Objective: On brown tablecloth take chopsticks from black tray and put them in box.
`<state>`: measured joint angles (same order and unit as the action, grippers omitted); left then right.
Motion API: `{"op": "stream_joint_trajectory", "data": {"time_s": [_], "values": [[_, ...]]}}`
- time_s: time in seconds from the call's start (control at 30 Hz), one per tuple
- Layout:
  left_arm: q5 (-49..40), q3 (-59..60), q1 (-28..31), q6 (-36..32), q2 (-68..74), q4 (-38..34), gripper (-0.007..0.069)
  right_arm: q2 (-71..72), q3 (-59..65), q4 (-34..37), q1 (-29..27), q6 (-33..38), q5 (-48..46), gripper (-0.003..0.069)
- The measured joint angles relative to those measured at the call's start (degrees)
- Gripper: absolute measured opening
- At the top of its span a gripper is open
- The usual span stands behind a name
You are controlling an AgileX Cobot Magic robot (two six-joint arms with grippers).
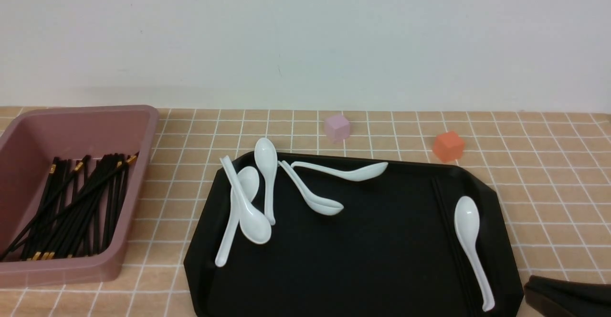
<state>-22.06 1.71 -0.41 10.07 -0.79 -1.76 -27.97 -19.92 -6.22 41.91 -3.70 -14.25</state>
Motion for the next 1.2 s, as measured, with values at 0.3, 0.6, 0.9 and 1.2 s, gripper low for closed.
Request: {"op": "stream_joint_trajectory", "data": {"time_s": [0.3,0.6,0.9,1.2], "values": [[0.00,0.00,0.00,0.00,0.00,0.00,0.0238,4.88,3.74,1.08,-1.19,0.00,2.72,0.0017],[0.00,0.00,0.00,0.00,0.00,0.00,0.0238,24.04,17.52,3.77,-24.46,-0.06,5.59,0.0025],[0.00,0.00,0.00,0.00,0.00,0.00,0.0238,28.53,21.30,4.30,-37.32,-0.06,-0.39,0.0035],[0.00,0.00,0.00,0.00,0.00,0.00,0.0238,28.53,21.04,4.43,-37.96,-0.06,-6.43,0.0041]]}}
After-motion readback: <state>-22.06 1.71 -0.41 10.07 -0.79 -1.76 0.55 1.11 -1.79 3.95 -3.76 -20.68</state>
